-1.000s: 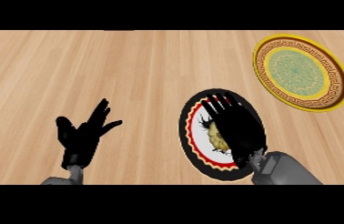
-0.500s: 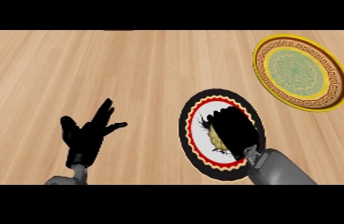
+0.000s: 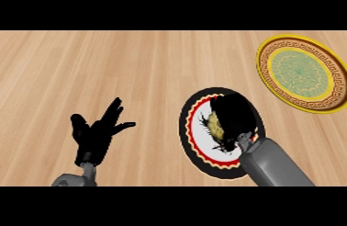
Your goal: Pick the squash from the plate and place it in the plate
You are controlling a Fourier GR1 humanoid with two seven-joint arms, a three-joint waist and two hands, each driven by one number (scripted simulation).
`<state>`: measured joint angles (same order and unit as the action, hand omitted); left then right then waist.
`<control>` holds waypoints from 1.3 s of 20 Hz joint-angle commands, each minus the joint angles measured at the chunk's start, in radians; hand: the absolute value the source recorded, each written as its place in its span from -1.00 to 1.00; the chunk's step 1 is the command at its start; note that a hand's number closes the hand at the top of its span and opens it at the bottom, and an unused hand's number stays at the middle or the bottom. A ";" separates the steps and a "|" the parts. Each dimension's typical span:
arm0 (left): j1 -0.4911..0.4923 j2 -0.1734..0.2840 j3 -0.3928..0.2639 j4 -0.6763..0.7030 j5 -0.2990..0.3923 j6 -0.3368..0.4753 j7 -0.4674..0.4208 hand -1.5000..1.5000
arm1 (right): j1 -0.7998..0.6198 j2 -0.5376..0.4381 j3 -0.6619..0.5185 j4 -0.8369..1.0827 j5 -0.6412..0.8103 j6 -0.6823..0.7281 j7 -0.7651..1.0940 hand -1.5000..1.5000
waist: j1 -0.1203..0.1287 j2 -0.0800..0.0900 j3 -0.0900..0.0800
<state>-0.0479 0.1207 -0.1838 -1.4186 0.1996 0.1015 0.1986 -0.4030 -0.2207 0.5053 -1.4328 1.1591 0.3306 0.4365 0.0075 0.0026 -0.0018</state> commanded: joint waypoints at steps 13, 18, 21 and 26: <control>-0.029 0.027 -0.005 0.021 -0.034 0.010 0.018 0.00 | -0.412 0.220 -0.338 0.219 0.278 -0.654 0.803 1.00 | 0.084 0.020 0.001; 0.008 0.026 -0.010 0.019 -0.034 0.007 -0.002 0.00 | -0.489 0.220 -0.450 0.284 0.386 -0.797 0.871 1.00 | 0.073 0.020 0.001; -0.010 0.029 0.003 0.023 -0.029 0.016 0.009 0.00 | -0.433 0.220 -0.509 0.285 0.413 -0.913 0.873 1.00 | 0.050 0.017 0.003; 0.021 0.026 0.001 0.026 -0.032 0.020 -0.011 0.00 | -0.371 0.220 -0.574 0.292 0.455 -1.101 0.811 1.00 | 0.030 0.011 0.003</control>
<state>-0.0508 0.1267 -0.2021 -1.4246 0.1865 0.1041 0.1922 -0.8002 -0.0083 -0.0314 -1.1577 1.5811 -0.5460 1.0939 0.0515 0.0137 0.0008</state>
